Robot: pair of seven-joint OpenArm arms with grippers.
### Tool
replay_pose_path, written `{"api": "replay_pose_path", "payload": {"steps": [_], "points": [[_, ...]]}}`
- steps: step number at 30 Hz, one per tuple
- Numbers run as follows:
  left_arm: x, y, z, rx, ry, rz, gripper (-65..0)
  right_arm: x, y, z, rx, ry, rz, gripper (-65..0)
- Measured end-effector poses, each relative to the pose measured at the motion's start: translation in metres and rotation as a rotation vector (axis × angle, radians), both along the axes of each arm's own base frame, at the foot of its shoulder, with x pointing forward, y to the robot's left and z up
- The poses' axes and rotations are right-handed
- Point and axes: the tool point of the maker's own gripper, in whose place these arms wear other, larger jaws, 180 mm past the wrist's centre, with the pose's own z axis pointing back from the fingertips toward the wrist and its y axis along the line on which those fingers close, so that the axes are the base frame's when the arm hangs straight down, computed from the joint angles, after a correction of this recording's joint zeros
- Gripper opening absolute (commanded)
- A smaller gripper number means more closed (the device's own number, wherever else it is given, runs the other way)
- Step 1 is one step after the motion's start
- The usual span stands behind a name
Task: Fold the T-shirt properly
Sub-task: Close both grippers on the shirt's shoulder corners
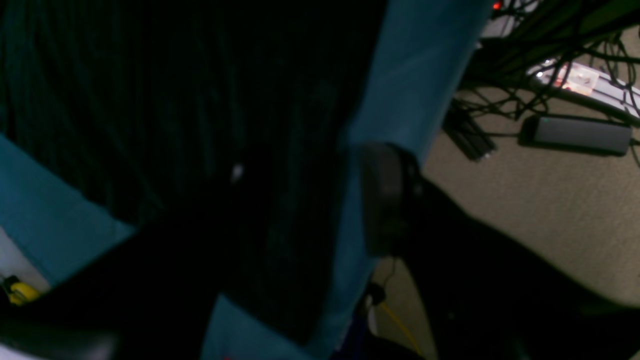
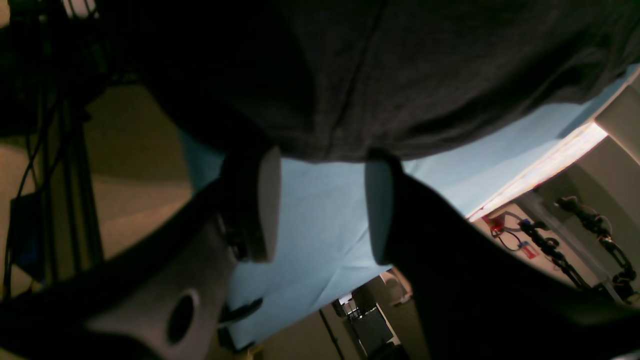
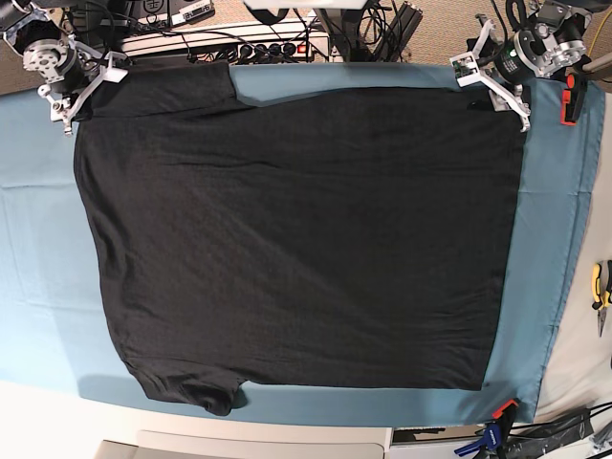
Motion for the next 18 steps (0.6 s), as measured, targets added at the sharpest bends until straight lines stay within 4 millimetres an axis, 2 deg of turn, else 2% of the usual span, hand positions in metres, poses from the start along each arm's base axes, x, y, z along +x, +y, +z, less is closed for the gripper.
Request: {"api": "replay_pose_path", "payload": {"steps": [4, 18], "points": [[-0.0001, -0.0001, 0.0, 0.0, 0.0, 0.0, -35.6, -0.0056, -0.0068, -0.001, -0.038, 0.034, -0.011, -37.4], [0.0023, 0.0003, 0.0007, 0.002, -0.005, 0.0, -35.6, -0.0028, -0.0049, -0.0001, -0.027, 0.016, -0.009, -37.6]]}}
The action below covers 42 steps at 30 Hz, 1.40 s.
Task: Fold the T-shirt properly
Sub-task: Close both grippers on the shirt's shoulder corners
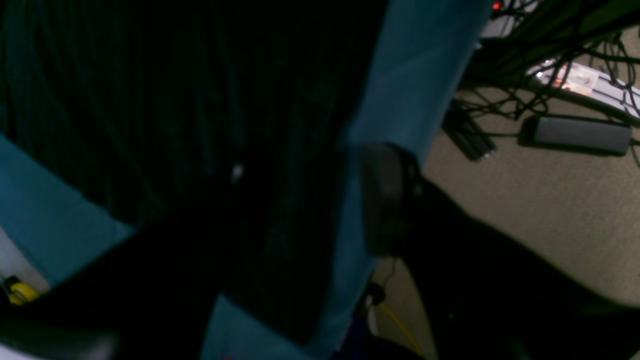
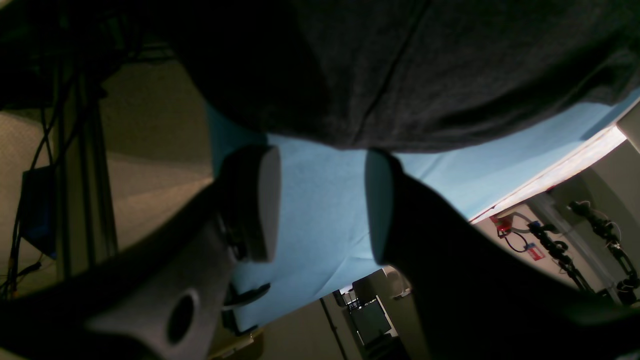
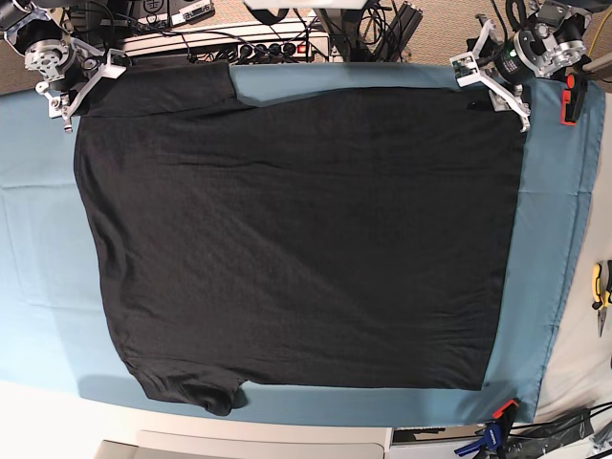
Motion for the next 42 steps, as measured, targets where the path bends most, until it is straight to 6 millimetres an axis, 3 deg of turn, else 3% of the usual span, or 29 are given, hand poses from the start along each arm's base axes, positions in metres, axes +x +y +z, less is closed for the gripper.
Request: {"api": "replay_pose_path", "payload": {"steps": [5, 10, 14, 18, 20, 28, 42], "points": [[0.004, -0.003, 0.001, -0.008, -0.012, 0.015, -35.6, -0.001, 0.003, -0.001, 0.014, 0.008, 0.007, -37.8], [0.004, -0.004, 0.0, -0.013, -0.01, 0.016, -35.6, -0.002, 0.007, -0.003, 0.04, 0.017, 0.014, -45.5], [0.004, -0.004, 0.001, -0.012, -0.012, 0.016, -35.6, -0.002, 0.007, -0.004, 0.039, 0.02, 0.014, -47.5], [0.004, -0.004, 0.001, -0.013, -0.012, 0.016, -35.6, -0.003, 0.007, -0.004, 0.041, 0.021, 0.012, -61.8], [0.004, -0.004, 0.001, -0.013, -0.012, 0.016, -35.6, -0.004, 0.009, -0.005, 0.057, 0.025, -0.003, -65.0], [0.004, -0.004, 0.001, -0.014, -0.011, 0.017, -35.6, -0.009, 0.015, -0.011, 0.093, 0.026, -0.054, -65.0], [0.004, -0.004, 0.001, -0.014, -0.011, 0.017, -35.6, 0.017, 0.03, -0.011, 0.222, -0.076, -0.205, -65.0]]}}
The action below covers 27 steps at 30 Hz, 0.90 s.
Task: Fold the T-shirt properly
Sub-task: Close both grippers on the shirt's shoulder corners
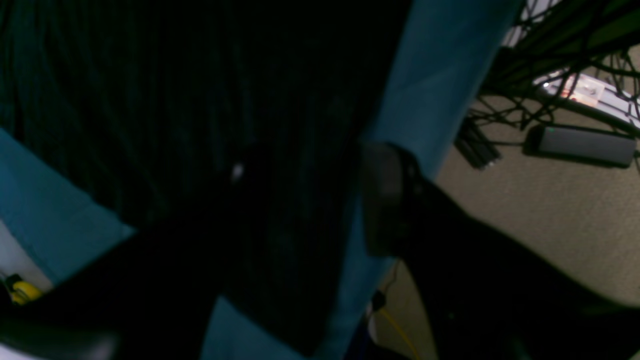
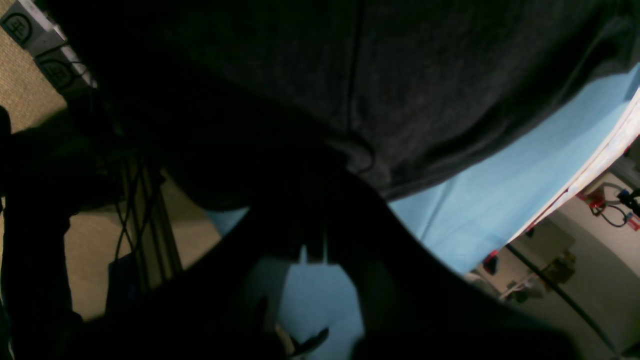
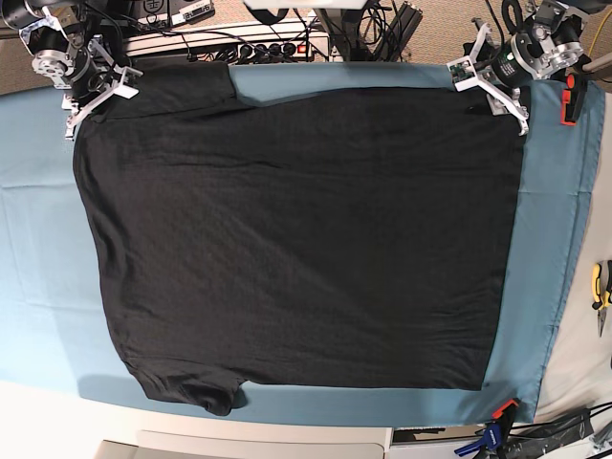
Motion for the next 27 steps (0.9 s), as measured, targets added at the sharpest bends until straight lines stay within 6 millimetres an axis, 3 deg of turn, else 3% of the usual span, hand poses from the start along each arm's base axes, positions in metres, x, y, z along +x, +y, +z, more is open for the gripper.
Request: {"api": "replay_pose_path", "payload": {"steps": [5, 14, 27], "points": [[0.0, 0.0, 0.0, 0.0, 0.0, 0.0, -36.0, -0.001, 0.001, -0.001, 0.012, 0.003, -0.011, -65.0], [-0.009, 0.001, -0.005, 0.018, 0.048, -0.024, -64.3, -0.001, 0.003, -0.001, 0.032, 0.005, -0.027, -65.0], [0.003, 0.002, 0.001, -0.019, -0.002, 0.052, -65.0, -0.001, 0.003, -0.001, 0.032, 0.005, -0.027, -65.0]]}}
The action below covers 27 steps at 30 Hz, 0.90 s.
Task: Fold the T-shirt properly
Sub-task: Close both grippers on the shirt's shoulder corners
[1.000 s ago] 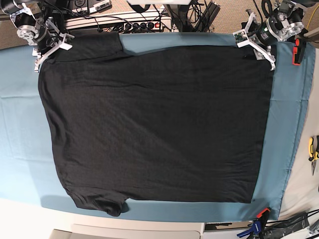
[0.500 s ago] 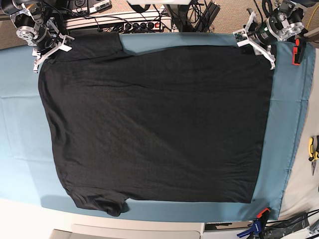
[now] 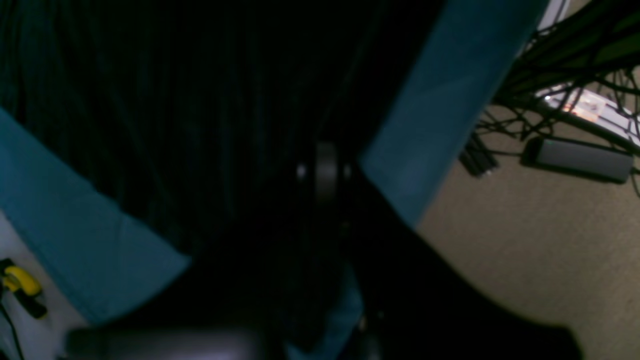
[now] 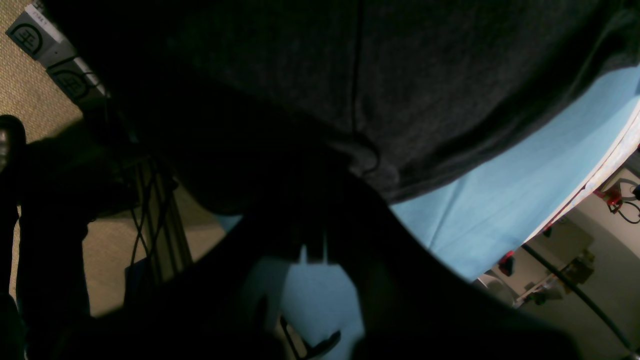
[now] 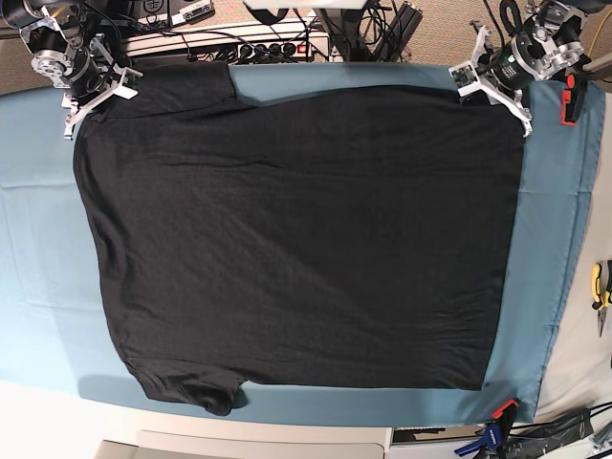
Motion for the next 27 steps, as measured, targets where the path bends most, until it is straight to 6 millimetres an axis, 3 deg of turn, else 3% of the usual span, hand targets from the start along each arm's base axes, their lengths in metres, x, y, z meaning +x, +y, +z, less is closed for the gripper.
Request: {"api": "replay_pose_path", "payload": {"steps": [10, 18, 26, 27], "points": [[0.004, -0.011, 0.014, -0.031, -0.014, 0.009, -65.0, 0.008, 0.012, 0.011, 0.004, -0.033, 0.013, -65.0], [0.008, -0.003, 0.014, 0.0, -0.023, 0.05, -65.0, 0.022, 0.006, 0.019, -0.027, -0.074, -0.005, -65.0], [0.01, -0.001, 0.014, 0.005, -0.031, 0.066, -65.0, 0.019, -0.008, 0.021, -0.088, -0.065, -0.056, -65.0], [0.01, -0.001, 0.014, 0.005, -0.031, 0.066, -65.0, 0.018, -0.006, 0.02, -0.075, -0.06, -0.065, -59.9]]}}
